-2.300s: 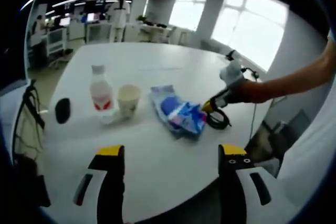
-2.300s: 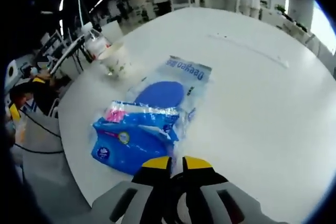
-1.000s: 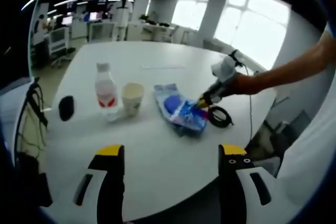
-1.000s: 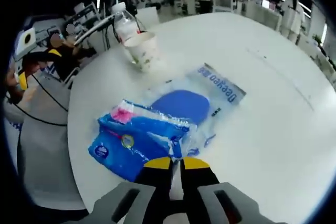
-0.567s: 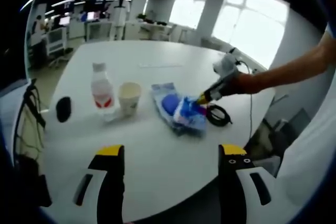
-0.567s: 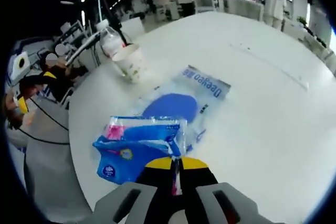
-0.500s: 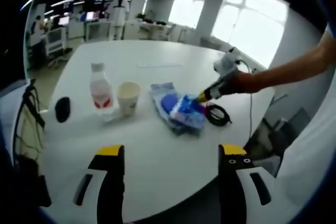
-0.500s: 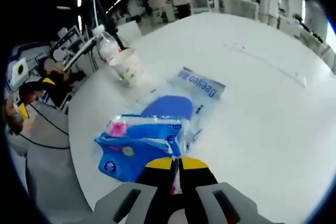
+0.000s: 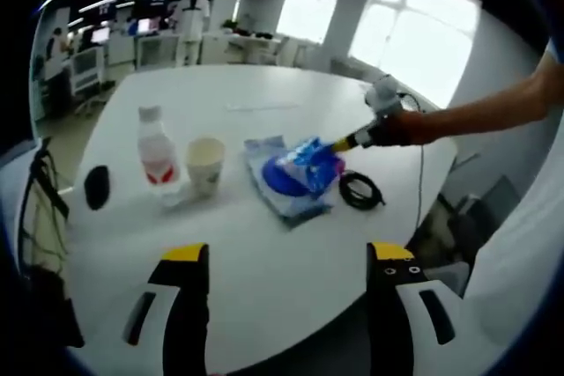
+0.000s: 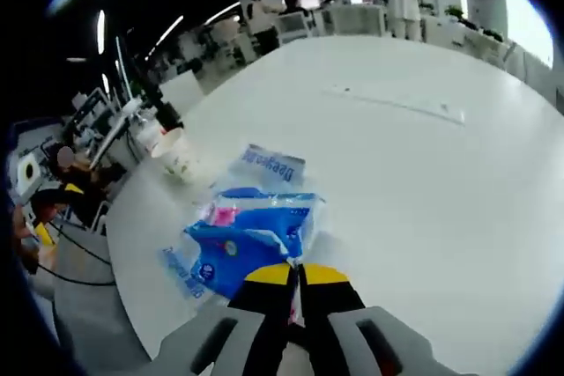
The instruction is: Arrange the tabletop items into an orderly group along one side of the table until the central work area is clear of visible clutter.
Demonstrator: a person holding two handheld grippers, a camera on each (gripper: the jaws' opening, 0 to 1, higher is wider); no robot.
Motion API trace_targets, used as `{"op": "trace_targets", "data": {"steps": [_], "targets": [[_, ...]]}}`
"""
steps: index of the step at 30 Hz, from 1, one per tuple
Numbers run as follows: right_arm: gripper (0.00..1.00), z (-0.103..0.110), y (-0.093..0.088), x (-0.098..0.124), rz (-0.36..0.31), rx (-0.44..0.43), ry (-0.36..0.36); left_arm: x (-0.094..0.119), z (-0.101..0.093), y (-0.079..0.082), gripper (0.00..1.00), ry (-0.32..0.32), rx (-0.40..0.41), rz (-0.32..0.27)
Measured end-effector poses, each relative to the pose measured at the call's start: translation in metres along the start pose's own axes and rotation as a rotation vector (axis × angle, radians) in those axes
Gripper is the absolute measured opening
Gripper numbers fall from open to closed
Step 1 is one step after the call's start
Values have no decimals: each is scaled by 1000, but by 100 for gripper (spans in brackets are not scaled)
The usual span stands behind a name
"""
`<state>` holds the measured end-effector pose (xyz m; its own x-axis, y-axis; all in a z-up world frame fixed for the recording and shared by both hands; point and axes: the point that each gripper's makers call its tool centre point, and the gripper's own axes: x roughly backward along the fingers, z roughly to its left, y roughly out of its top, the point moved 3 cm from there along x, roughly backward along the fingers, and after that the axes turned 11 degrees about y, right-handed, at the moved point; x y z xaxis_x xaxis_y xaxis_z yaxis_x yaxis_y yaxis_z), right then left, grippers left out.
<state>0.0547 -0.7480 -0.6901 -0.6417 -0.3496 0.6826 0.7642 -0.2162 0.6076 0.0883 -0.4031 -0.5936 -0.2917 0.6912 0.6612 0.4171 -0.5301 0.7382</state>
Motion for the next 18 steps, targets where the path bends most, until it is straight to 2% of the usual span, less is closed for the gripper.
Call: {"op": "trace_targets", "data": {"steps": [3,7,10,13,18], "targets": [[0,-15,6,11,-24,-33,-20,-1,-1,0,73,-2,-4,3],[0,-24,2,23,-57,-69,-42,-5,-4,-1,73,-8,-8,9],[0,-41,8,33,-88,-105,-55,-5,-8,-1,73,-11,-13,14],[0,-48,2,42,-97,-115,-72,-2,-18,4,73,-14,-18,18],[0,-67,-2,59,-119,-144,-106,-4,-21,3,73,-13,-20,26]]}}
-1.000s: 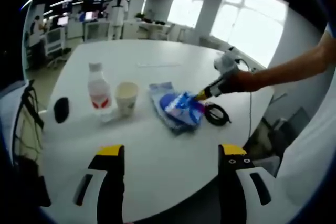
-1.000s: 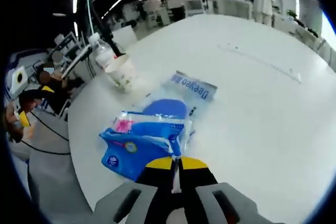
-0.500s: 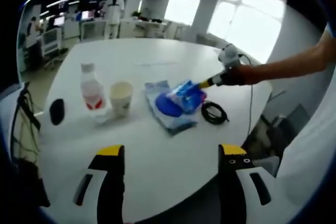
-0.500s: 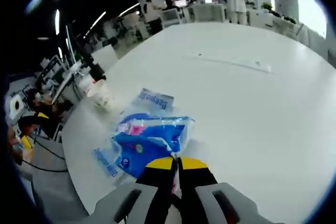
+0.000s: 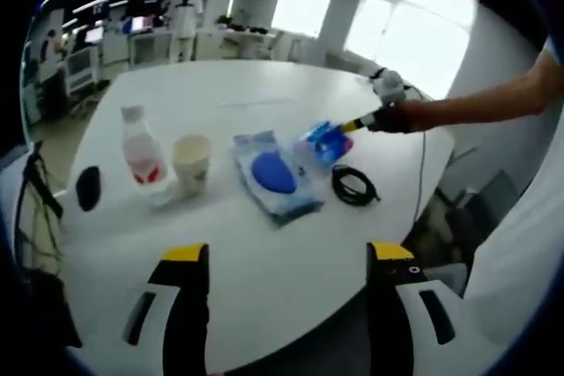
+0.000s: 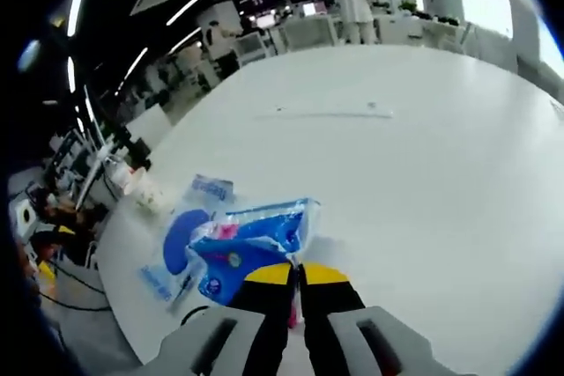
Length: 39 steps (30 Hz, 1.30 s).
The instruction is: Arrange the tabletop items into an orderly group along one side of the table until the central work area is clear of visible clutter.
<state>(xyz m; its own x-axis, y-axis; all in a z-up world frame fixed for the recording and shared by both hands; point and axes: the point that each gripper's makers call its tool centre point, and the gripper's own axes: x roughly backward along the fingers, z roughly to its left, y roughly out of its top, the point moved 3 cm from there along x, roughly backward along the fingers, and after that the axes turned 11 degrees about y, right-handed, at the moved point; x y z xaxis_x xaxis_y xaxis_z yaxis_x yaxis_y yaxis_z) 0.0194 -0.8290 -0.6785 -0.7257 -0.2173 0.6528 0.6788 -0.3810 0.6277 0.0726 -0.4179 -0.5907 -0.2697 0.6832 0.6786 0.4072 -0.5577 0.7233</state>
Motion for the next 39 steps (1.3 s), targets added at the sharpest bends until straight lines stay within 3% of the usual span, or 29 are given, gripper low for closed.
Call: {"op": "trace_targets", "data": {"steps": [3,6,10,14,19,29,33,39], "targets": [[0,-13,1,7,-14,-26,-18,0,0,0,73,0,-3,5],[0,-14,-6,15,-40,-73,-36,-1,-2,-2,73,0,-6,11],[0,-31,-8,20,-94,-184,-68,-4,-7,0,73,0,-10,16],[0,-47,-12,23,-112,-236,-98,-6,-8,1,73,-1,-13,19],[1,-51,-18,21,-82,-219,-105,-7,-12,-1,73,0,-22,32],[1,-61,-20,13,-96,-253,-103,-8,-21,-4,73,0,-26,57],[2,-67,-22,12,-118,-304,-104,-11,-24,-5,73,-2,-26,62],[3,-75,-25,10,-103,-304,-103,-14,-25,-4,73,-2,-26,61]]}}
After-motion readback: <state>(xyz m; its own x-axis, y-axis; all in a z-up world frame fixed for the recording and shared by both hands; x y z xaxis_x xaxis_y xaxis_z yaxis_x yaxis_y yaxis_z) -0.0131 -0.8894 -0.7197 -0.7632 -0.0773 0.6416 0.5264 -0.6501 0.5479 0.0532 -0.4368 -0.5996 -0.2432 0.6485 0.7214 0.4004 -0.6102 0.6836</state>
